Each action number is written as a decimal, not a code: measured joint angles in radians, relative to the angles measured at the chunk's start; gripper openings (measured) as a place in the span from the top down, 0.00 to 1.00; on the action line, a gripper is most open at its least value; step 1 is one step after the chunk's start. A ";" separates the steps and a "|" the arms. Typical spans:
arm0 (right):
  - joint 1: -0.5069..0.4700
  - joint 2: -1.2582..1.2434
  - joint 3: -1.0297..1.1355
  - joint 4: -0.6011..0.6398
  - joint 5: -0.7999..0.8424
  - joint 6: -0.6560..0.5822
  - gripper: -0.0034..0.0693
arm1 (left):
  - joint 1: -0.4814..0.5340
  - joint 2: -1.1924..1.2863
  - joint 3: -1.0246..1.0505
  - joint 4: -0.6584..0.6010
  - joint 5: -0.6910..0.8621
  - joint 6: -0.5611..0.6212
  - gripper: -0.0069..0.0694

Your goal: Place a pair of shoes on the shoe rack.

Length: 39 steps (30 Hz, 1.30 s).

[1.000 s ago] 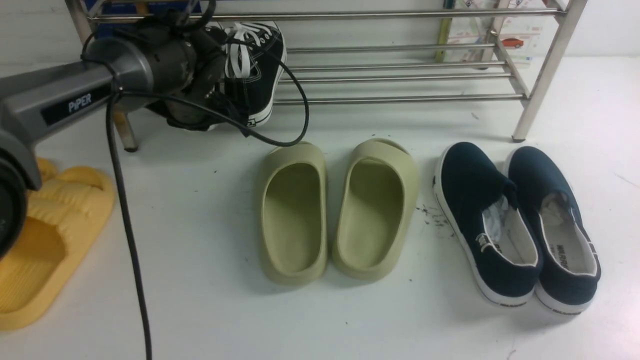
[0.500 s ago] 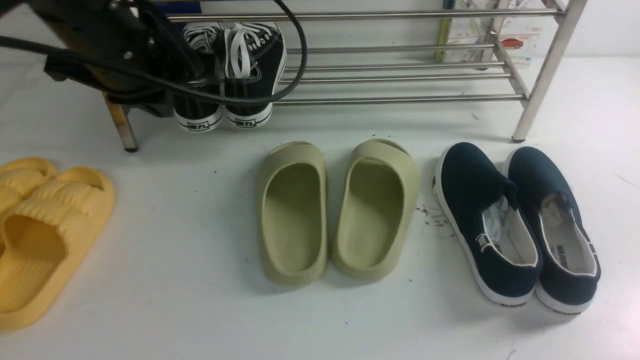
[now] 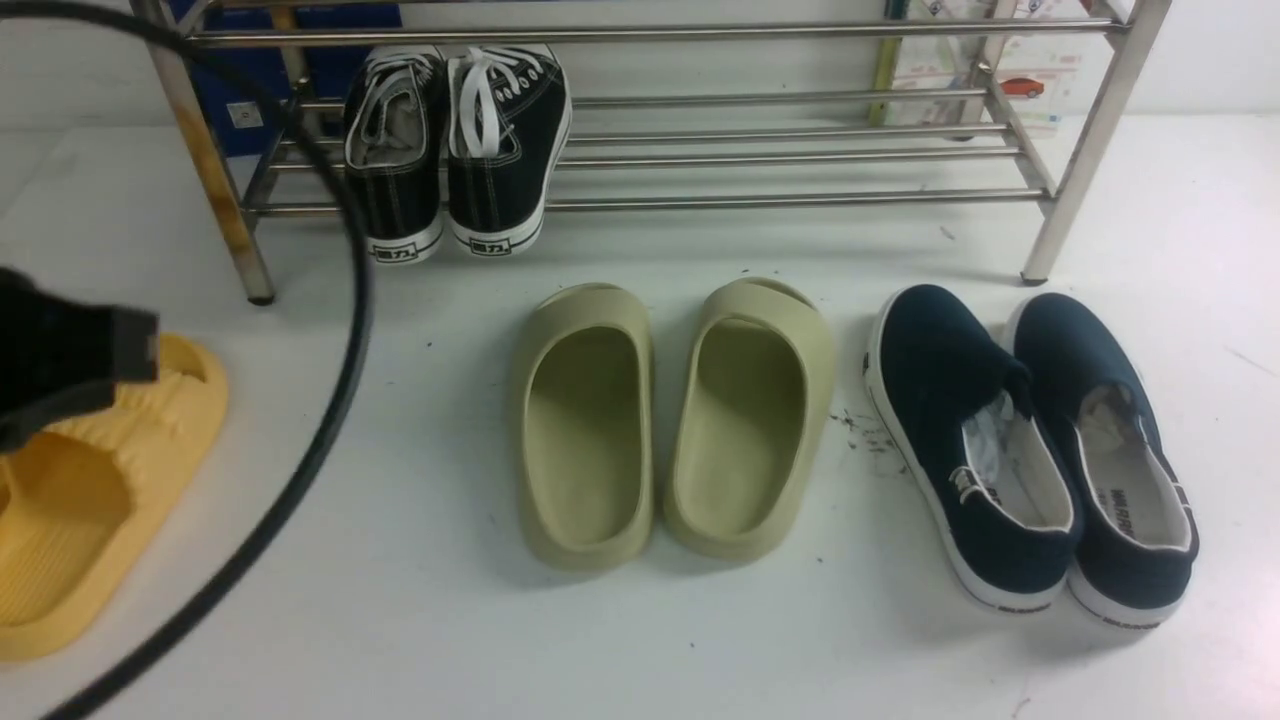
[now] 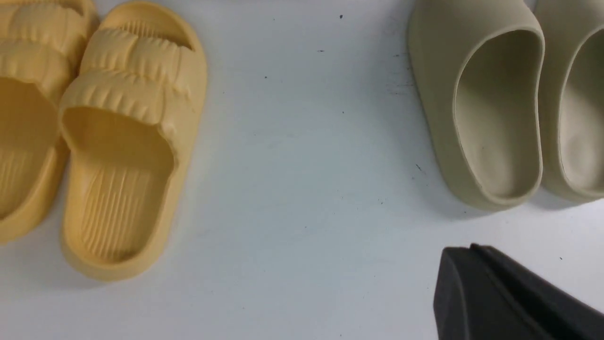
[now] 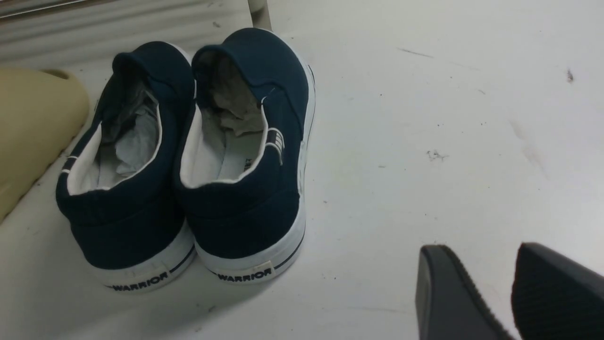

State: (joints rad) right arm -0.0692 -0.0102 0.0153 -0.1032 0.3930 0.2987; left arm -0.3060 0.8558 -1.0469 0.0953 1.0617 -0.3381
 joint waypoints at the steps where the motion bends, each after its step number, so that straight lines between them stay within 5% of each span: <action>1: 0.000 0.000 0.000 0.000 0.000 0.000 0.62 | 0.000 -0.050 0.025 0.000 0.008 -0.001 0.90; 11: 0.000 0.000 0.000 0.000 0.000 0.000 0.62 | 0.000 -0.274 0.065 -0.069 0.182 -0.002 0.90; 25: 0.000 0.000 0.000 0.000 0.000 0.000 0.61 | 0.004 -0.321 0.139 -0.046 0.172 -0.005 0.92; 29: 0.000 0.000 0.000 0.000 0.000 0.000 0.61 | 0.042 -0.412 0.285 -0.042 -0.033 -0.005 0.93; 34: 0.000 0.000 0.000 0.000 0.000 0.000 0.61 | 0.171 -0.624 0.605 -0.130 -0.552 0.027 0.93; 39: 0.000 0.000 0.000 0.000 0.000 0.000 0.61 | 0.297 -0.818 0.831 -0.199 -0.739 0.112 0.93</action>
State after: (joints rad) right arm -0.0692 -0.0102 0.0153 -0.1032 0.3930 0.2987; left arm -0.0092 0.0378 -0.2160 -0.1039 0.3231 -0.2264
